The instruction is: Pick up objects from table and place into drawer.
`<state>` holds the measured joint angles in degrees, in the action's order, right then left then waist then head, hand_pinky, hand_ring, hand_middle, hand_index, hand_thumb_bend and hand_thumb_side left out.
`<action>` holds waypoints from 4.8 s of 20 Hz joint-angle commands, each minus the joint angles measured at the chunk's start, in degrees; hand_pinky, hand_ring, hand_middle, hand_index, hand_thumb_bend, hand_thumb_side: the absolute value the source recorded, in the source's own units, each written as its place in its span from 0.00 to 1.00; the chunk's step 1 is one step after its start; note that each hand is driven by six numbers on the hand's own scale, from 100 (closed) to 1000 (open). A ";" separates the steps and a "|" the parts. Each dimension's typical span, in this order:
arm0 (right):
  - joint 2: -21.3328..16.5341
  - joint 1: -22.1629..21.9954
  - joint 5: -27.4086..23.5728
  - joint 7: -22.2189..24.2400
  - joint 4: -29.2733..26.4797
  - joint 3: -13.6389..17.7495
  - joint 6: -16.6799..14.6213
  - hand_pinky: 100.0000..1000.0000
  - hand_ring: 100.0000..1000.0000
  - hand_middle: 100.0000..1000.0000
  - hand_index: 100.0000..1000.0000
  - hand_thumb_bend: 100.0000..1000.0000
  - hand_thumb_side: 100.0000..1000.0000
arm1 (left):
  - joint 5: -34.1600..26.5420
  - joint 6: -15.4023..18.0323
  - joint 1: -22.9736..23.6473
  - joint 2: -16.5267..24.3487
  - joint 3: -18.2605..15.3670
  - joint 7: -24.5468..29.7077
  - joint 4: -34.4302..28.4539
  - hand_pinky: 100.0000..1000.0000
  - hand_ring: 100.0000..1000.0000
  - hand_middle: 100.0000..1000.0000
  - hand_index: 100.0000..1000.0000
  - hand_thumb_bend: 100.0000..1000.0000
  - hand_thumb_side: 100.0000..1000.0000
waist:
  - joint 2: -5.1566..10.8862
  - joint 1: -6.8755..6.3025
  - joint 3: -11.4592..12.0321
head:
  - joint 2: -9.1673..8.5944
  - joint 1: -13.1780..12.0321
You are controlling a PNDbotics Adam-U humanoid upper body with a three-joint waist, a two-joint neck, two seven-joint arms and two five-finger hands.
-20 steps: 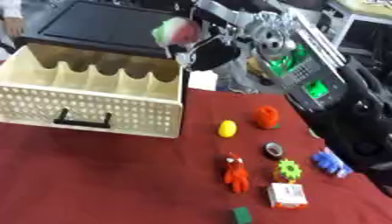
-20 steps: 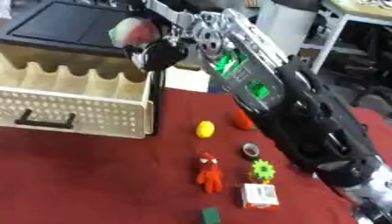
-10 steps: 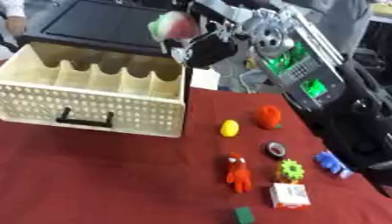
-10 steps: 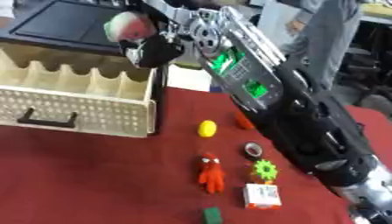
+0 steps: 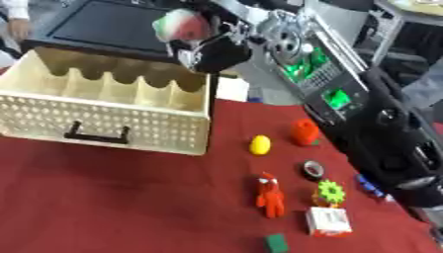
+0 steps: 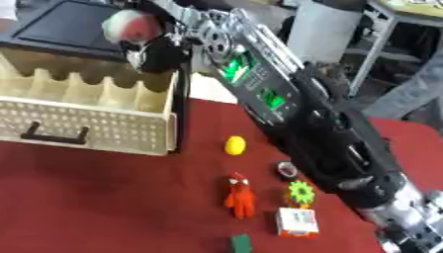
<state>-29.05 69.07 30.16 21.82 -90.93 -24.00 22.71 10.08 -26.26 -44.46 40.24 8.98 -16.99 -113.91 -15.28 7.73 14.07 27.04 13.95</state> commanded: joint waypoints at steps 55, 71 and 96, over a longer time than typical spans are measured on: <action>-2.96 -0.39 -1.61 -3.65 -5.98 5.14 -3.87 0.68 0.76 0.74 0.89 0.04 0.51 | -2.49 0.89 -0.53 1.49 -2.02 -8.33 -0.68 0.00 0.00 0.00 0.65 0.31 1.00 | 1.82 0.22 0.57 | 0.00 -2.13; -15.98 -16.59 -14.58 -20.83 -23.63 15.29 -3.35 0.64 0.73 0.69 0.76 0.00 0.58 | -1.66 0.29 0.85 1.49 -1.67 -6.60 -0.68 0.00 0.00 0.00 0.65 0.30 1.00 | 2.43 -2.19 -2.58 | 1.39 -4.07; -21.27 -47.36 -25.31 -56.79 -23.66 27.64 -23.84 0.66 0.71 0.70 0.81 0.00 0.89 | 3.68 2.15 2.64 3.52 -1.31 2.52 -0.68 0.09 0.00 0.02 0.79 0.06 1.00 | 0.42 -6.36 -6.18 | 2.21 -8.47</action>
<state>-48.59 21.44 5.60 -33.71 -113.68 2.54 -0.42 13.21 -24.57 -41.30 41.63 7.97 -15.24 -113.91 -15.76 1.42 7.96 28.73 5.98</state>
